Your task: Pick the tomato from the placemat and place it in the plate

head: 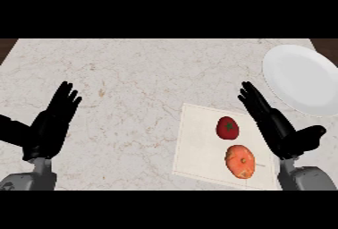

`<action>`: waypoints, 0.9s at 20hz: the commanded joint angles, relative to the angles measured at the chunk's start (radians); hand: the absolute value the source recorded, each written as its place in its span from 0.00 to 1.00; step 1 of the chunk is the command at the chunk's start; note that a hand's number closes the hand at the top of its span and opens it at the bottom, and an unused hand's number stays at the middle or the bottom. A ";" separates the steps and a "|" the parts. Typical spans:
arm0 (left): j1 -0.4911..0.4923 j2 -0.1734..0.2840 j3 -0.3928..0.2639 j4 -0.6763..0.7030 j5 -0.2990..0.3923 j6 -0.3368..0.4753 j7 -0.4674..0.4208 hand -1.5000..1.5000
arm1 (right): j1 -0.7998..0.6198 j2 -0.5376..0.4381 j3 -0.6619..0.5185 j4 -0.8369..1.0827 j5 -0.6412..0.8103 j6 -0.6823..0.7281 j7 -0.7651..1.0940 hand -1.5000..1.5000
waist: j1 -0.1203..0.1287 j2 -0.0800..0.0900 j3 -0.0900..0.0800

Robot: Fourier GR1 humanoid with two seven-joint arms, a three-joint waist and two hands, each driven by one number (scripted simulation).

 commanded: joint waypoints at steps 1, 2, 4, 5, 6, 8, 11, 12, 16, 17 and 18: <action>0.017 -0.030 -0.027 0.052 -0.017 0.003 0.003 0.50 | -0.043 -0.046 -0.083 0.026 0.003 -0.005 -0.009 1.00 | -0.008 -0.023 0.035; 0.065 -0.033 -0.059 0.074 -0.044 -0.014 -0.018 0.50 | -0.098 -0.059 -0.129 0.022 0.013 -0.046 -0.002 1.00 | -0.004 -0.023 0.035; 0.106 -0.008 -0.072 0.081 -0.072 -0.005 0.018 0.50 | -0.173 -0.152 -0.267 -0.002 -0.018 -0.075 0.018 1.00 | -0.008 -0.025 0.035; 0.095 -0.002 -0.087 0.117 -0.106 0.010 0.028 0.50 | -0.204 -0.171 -0.297 -0.014 0.003 -0.109 0.009 1.00 | -0.018 -0.024 0.035; 0.086 0.014 -0.099 0.146 -0.127 0.008 0.047 0.50 | -0.263 -0.198 -0.346 0.013 0.022 -0.144 -0.009 1.00 | -0.016 -0.018 0.035; 0.091 -0.014 -0.105 0.098 -0.080 -0.016 0.042 0.50 | -0.125 -0.340 -0.304 0.092 0.325 -0.280 0.030 1.00 | -0.042 -0.017 0.029; 0.092 -0.061 -0.155 0.142 -0.120 0.003 0.028 0.50 | -0.107 -0.151 -0.353 0.080 0.307 -0.479 -0.062 0.00 | -0.023 -0.022 0.036; 0.145 -0.045 -0.151 0.118 -0.106 -0.025 0.012 0.50 | -0.062 -0.140 -0.379 0.111 0.296 -0.473 -0.148 0.00 | -0.010 -0.024 0.037; 0.088 -0.059 -0.141 0.145 -0.124 -0.041 0.035 0.50 | -0.017 -0.125 -0.430 0.101 0.217 -0.366 -0.262 0.00 | -0.007 -0.026 0.036; 0.047 -0.105 -0.165 0.205 -0.173 0.016 0.022 0.50 | 0.079 -0.122 -0.399 0.004 0.232 -0.347 -0.251 0.00 | -0.014 -0.026 0.036; 0.081 -0.102 -0.149 0.213 -0.167 -0.013 -0.036 0.50 | 0.089 -0.087 -0.372 -0.007 0.274 -0.372 -0.263 0.00 | -0.010 -0.026 0.035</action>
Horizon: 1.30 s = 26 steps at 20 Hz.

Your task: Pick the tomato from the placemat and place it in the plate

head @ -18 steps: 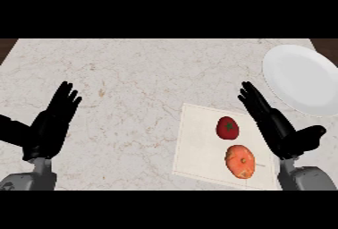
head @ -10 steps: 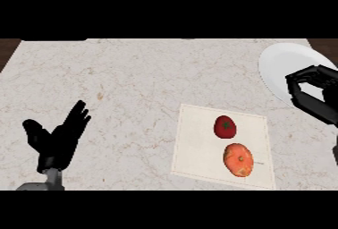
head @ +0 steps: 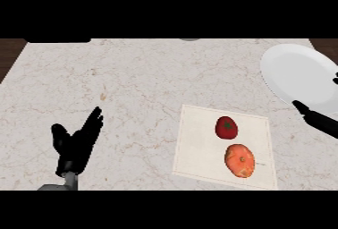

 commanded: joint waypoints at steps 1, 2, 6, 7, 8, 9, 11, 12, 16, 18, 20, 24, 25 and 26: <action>0.040 -0.020 -0.006 -0.016 -0.008 -0.014 0.011 0.50 | 0.052 -0.018 -0.006 -0.053 0.049 0.024 0.005 0.00 | 0.007 0.002 -0.003; -0.039 0.005 0.021 0.015 0.003 -0.008 0.085 0.50 | 0.027 -0.069 -0.008 -0.025 0.034 0.076 0.036 0.00 | 0.005 0.002 -0.003; 0.050 -0.022 -0.024 0.001 -0.023 -0.007 -0.005 0.50 | 0.069 -0.229 0.095 -0.136 0.137 0.182 0.293 0.00 | 0.007 0.001 -0.007; 0.057 -0.029 -0.031 -0.019 -0.018 -0.009 -0.001 0.50 | 0.120 -0.241 0.117 -0.176 0.116 0.244 0.300 0.00 | -0.001 -0.002 -0.007; 0.018 -0.017 -0.012 0.014 -0.022 -0.003 0.014 0.50 | 0.073 -0.261 0.153 -0.165 0.155 0.252 0.368 0.00 | 0.008 0.003 -0.007; 0.046 -0.027 -0.014 0.025 -0.020 -0.013 -0.038 0.50 | 0.104 -0.261 0.194 -0.226 0.168 0.275 0.410 0.00 | 0.003 0.000 -0.008; -0.004 0.009 0.011 0.002 -0.004 -0.027 0.037 0.50 | 0.073 -0.258 0.249 -0.298 0.206 0.284 0.530 0.00 | 0.006 0.001 -0.006; 0.024 -0.006 0.014 0.044 -0.003 -0.035 -0.018 0.50 | 0.063 -0.308 0.209 -0.302 0.165 0.347 0.548 0.00 | 0.003 0.001 -0.006; 0.005 -0.027 -0.011 -0.012 -0.022 -0.006 0.047 0.50 | 0.014 -0.270 0.317 -0.386 0.260 0.359 0.750 0.00 | 0.010 0.001 -0.004; 0.037 -0.021 -0.010 -0.029 -0.030 -0.012 0.023 0.50 | -0.003 -0.217 0.387 -0.410 0.328 0.344 0.838 0.00 | 0.013 0.002 -0.004; -0.033 -0.034 0.007 0.063 -0.034 -0.021 -0.001 0.50 | -0.001 -0.152 0.454 -0.368 0.399 0.323 0.820 0.00 | 0.008 0.004 -0.004; 0.045 -0.059 -0.019 -0.014 -0.059 0.010 0.016 0.50 | -0.086 -0.091 0.475 -0.283 0.474 0.355 0.895 0.00 | 0.016 0.003 -0.003; 0.026 -0.006 0.021 -0.020 -0.015 -0.055 0.042 0.50 | -0.146 -0.065 0.479 -0.262 0.504 0.356 0.935 0.00 | 0.017 0.003 -0.003; 0.047 -0.039 -0.005 -0.017 -0.054 -0.021 0.012 0.50 | -0.097 -0.036 0.495 -0.267 0.518 0.351 0.927 0.00 | 0.013 0.003 -0.003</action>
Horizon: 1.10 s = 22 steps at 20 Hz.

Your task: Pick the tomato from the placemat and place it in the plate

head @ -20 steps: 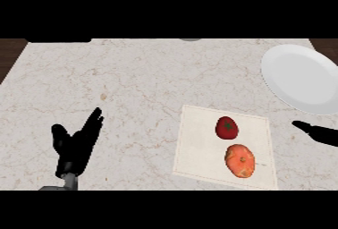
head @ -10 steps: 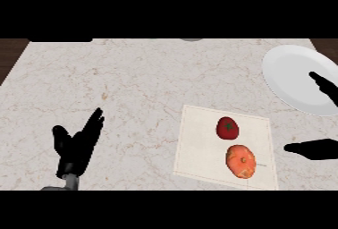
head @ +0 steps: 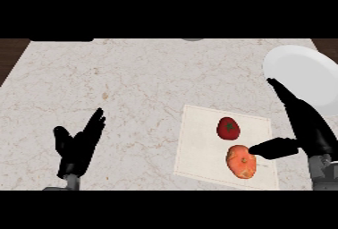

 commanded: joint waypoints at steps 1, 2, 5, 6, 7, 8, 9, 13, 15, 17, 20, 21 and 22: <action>0.048 0.031 0.014 -0.020 0.029 -0.056 0.026 0.50 | -0.007 0.089 0.088 0.039 0.102 -0.001 0.078 0.00 | 0.001 0.003 -0.003; 0.028 -0.015 -0.019 -0.020 -0.023 0.003 0.027 0.50 | -0.017 0.079 0.070 -0.026 0.058 0.076 0.133 0.00 | -0.004 0.002 -0.003; 0.004 -0.022 -0.004 -0.023 -0.016 0.006 0.073 0.50 | -0.027 0.156 0.086 0.016 0.075 0.072 0.118 0.00 | -0.004 0.002 -0.002; -0.038 0.006 0.056 0.061 0.026 -0.046 0.035 0.50 | -0.007 0.171 0.094 0.068 0.100 0.049 0.069 0.00 | -0.006 0.003 -0.003; 0.016 0.001 0.040 0.036 -0.002 -0.055 -0.014 0.50 | 0.000 0.155 0.030 0.094 0.079 0.083 0.012 0.00 | -0.005 0.003 -0.002; -0.028 -0.044 0.021 0.103 -0.033 -0.011 -0.028 0.50 | -0.015 0.208 0.072 0.082 0.114 0.051 0.067 0.00 | -0.006 0.003 -0.003; -0.008 -0.017 0.036 0.057 -0.018 -0.041 -0.011 0.50 | -0.086 0.186 0.000 0.129 0.067 0.131 0.048 0.00 | -0.003 0.003 -0.002; 0.037 -0.055 0.003 -0.005 -0.045 -0.024 -0.002 0.50 | -0.054 0.257 0.028 0.094 0.150 0.114 0.077 0.00 | -0.004 0.003 -0.002; 0.016 -0.057 0.012 0.049 -0.065 -0.011 -0.015 0.50 | -0.062 0.272 0.055 0.173 0.213 0.082 0.039 0.00 | -0.003 0.003 -0.002; -0.018 -0.044 0.044 0.070 -0.032 -0.038 -0.009 0.50 | -0.056 0.281 0.098 0.150 0.271 0.093 0.105 0.00 | -0.005 0.003 -0.003; 0.026 -0.037 0.024 0.005 -0.049 -0.033 0.027 0.50 | -0.078 0.276 0.057 0.299 0.299 0.056 0.016 0.00 | 0.000 0.004 -0.002; -0.005 -0.032 0.048 0.023 -0.026 -0.056 0.026 0.50 | -0.047 0.288 0.058 0.305 0.321 0.029 -0.003 0.00 | -0.003 0.004 -0.002; 0.000 -0.020 0.075 0.068 -0.023 -0.057 0.009 0.50 | -0.020 0.275 0.059 0.264 0.320 0.047 0.016 0.00 | -0.006 0.003 -0.002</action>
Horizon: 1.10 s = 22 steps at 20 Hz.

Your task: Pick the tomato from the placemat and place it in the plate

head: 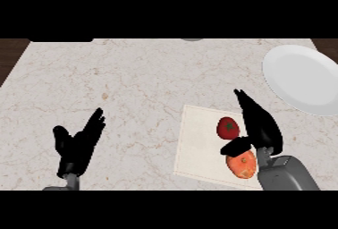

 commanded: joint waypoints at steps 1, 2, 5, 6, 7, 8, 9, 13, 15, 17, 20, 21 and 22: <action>0.037 -0.025 -0.013 0.023 -0.021 0.005 -0.008 0.50 | 0.014 0.025 -0.002 -0.003 0.051 0.028 0.016 0.00 | -0.002 0.003 -0.005; 0.032 0.008 0.013 0.062 -0.013 -0.032 -0.039 0.50 | -0.043 0.044 -0.014 0.026 0.049 0.048 0.052 0.00 | -0.001 0.004 -0.005; 0.063 0.004 0.013 -0.009 0.003 -0.046 -0.019 0.50 | -0.017 0.027 -0.071 0.097 0.028 0.031 -0.065 0.00 | 0.001 0.004 -0.004; -0.015 -0.037 -0.005 0.044 -0.027 0.007 0.016 0.50 | -0.059 0.067 -0.052 0.155 0.052 -0.004 -0.072 0.00 | 0.000 0.005 -0.004; 0.044 0.009 0.021 -0.005 0.005 -0.043 0.014 0.50 | -0.019 0.081 -0.026 0.135 0.060 0.007 -0.055 0.00 | 0.001 0.004 -0.004; -0.041 -0.030 0.005 0.020 -0.028 0.016 0.062 0.50 | -0.062 0.048 -0.070 0.081 0.024 0.103 -0.003 0.00 | -0.003 0.004 -0.005; 0.034 -0.037 -0.008 0.006 -0.031 0.001 -0.004 0.50 | -0.028 0.102 0.000 0.151 0.087 0.023 -0.043 0.00 | 0.001 0.004 -0.005; -0.029 -0.034 0.017 0.038 -0.038 0.019 0.031 0.50 | -0.044 0.060 -0.009 0.242 0.084 0.092 -0.107 1.00 | 0.001 0.006 -0.004; 0.022 -0.025 0.016 0.030 -0.013 -0.031 0.000 0.50 | -0.052 0.052 -0.009 0.246 0.106 0.082 -0.158 1.00 | 0.001 0.004 -0.005; 0.045 -0.022 0.011 -0.029 -0.014 -0.029 0.026 0.50 | -0.067 0.040 -0.037 0.336 0.135 0.020 -0.246 1.00 | 0.003 0.004 -0.004; 0.022 -0.060 0.005 0.102 -0.047 -0.018 -0.067 0.50 | -0.057 0.056 -0.019 0.312 0.176 0.017 -0.227 1.00 | -0.002 0.005 -0.005; 0.036 -0.031 0.011 0.018 -0.032 -0.039 -0.009 0.50 | -0.114 0.093 -0.038 0.389 0.197 -0.004 -0.229 1.00 | 0.002 0.004 -0.004; -0.009 -0.019 0.044 0.060 -0.022 -0.038 0.004 0.50 | -0.031 0.082 -0.009 0.293 0.216 -0.019 -0.224 1.00 | -0.003 0.004 -0.005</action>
